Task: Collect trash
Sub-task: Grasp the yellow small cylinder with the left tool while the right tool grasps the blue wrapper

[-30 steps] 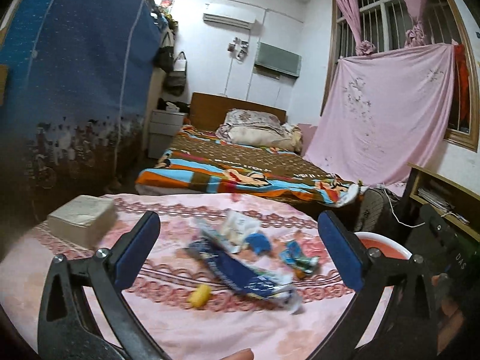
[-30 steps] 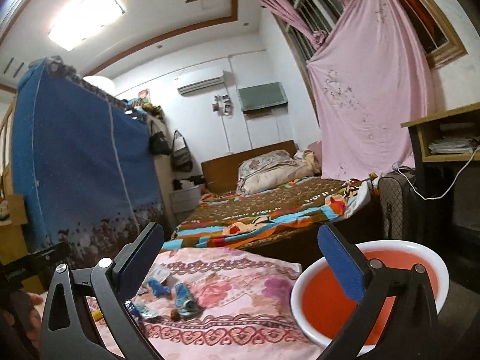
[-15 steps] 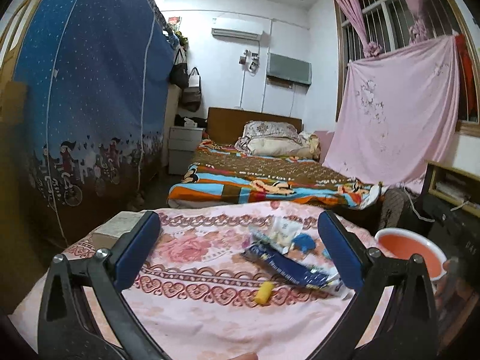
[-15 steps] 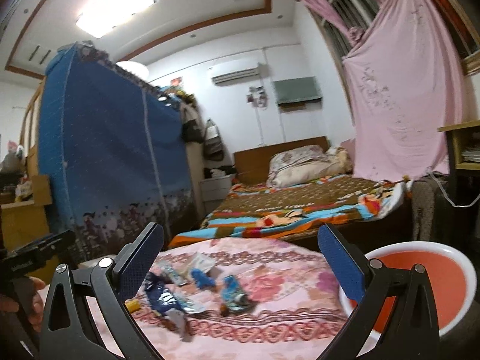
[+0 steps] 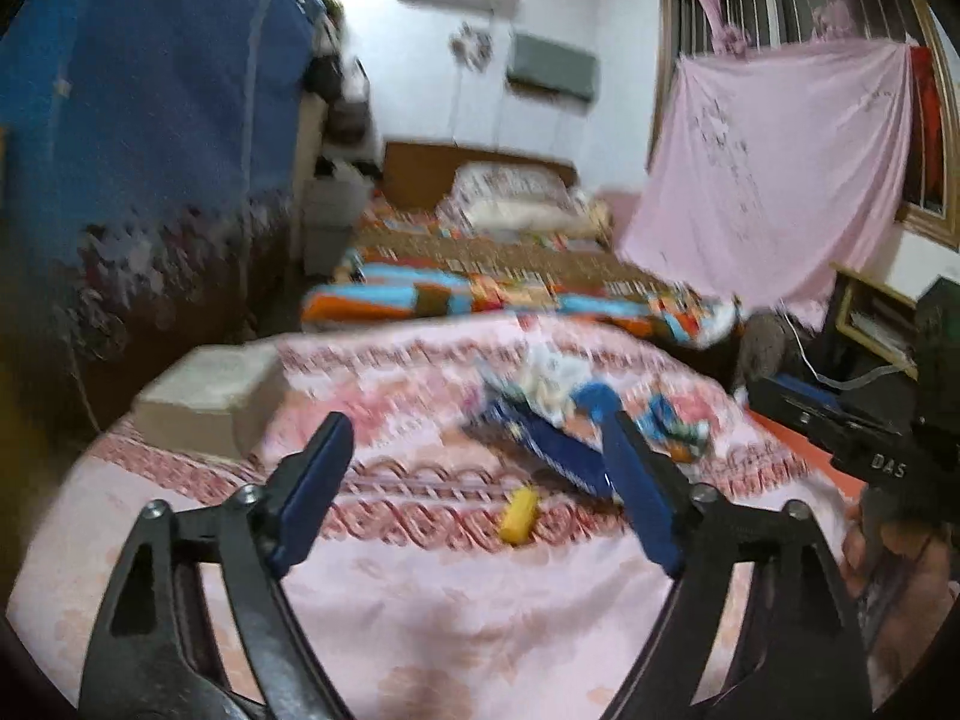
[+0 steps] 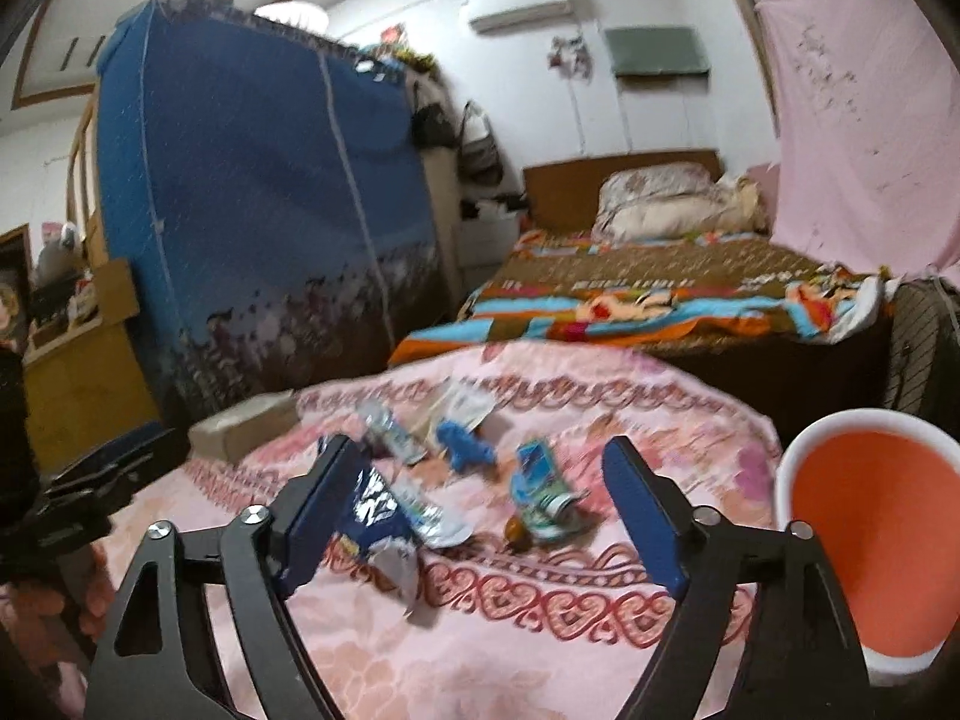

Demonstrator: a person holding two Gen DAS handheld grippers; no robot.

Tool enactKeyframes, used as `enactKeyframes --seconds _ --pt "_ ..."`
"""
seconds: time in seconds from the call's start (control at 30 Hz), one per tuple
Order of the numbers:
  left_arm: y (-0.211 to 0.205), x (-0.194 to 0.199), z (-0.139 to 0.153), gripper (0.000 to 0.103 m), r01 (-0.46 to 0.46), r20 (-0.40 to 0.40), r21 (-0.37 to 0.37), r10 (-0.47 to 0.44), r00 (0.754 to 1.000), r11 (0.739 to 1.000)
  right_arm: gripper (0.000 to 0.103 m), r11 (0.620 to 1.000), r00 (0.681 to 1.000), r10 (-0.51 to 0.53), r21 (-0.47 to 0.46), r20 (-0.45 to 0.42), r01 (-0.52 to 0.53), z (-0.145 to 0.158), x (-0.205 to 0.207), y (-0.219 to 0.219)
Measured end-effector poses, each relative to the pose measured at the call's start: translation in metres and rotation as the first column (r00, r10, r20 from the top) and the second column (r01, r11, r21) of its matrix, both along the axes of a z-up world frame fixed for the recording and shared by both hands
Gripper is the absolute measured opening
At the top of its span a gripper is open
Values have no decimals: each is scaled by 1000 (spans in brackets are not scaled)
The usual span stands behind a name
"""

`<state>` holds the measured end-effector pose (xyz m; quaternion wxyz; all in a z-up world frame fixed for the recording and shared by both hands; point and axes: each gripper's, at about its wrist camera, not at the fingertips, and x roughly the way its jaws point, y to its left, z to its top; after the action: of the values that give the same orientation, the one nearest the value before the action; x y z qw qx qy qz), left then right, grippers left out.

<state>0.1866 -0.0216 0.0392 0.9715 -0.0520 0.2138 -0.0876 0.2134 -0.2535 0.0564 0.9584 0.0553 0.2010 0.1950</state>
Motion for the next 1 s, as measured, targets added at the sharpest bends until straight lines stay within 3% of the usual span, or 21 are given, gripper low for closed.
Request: enactKeyframes --seconds 0.13,0.23,0.3,0.5,0.63,0.8,1.0 --pt "-5 15 -10 48 64 -106 -21 -66 992 998 63 998 995 51 -28 -82 -54 -10 8 10" --pt "-7 21 -16 37 94 -160 -33 -98 982 995 54 996 989 74 -31 -131 -79 -16 12 13" --pt "-9 24 -20 34 106 -189 -30 -109 976 994 52 996 985 85 -26 -151 -90 -18 14 14" --pt "-21 39 -33 29 143 -301 2 -136 944 990 52 994 979 96 -29 -177 -103 -22 15 18" --pt "-22 46 -40 13 150 -360 3 -139 923 989 52 991 977 110 -57 -183 -122 -22 14 26" --pt "-18 47 -41 2 149 -367 -22 -146 919 989 51 980 971 137 -114 -196 -162 -25 13 43" --pt "-16 49 -41 1 146 -369 -40 -150 917 988 50 968 949 177 -126 -259 -215 -32 21 54"
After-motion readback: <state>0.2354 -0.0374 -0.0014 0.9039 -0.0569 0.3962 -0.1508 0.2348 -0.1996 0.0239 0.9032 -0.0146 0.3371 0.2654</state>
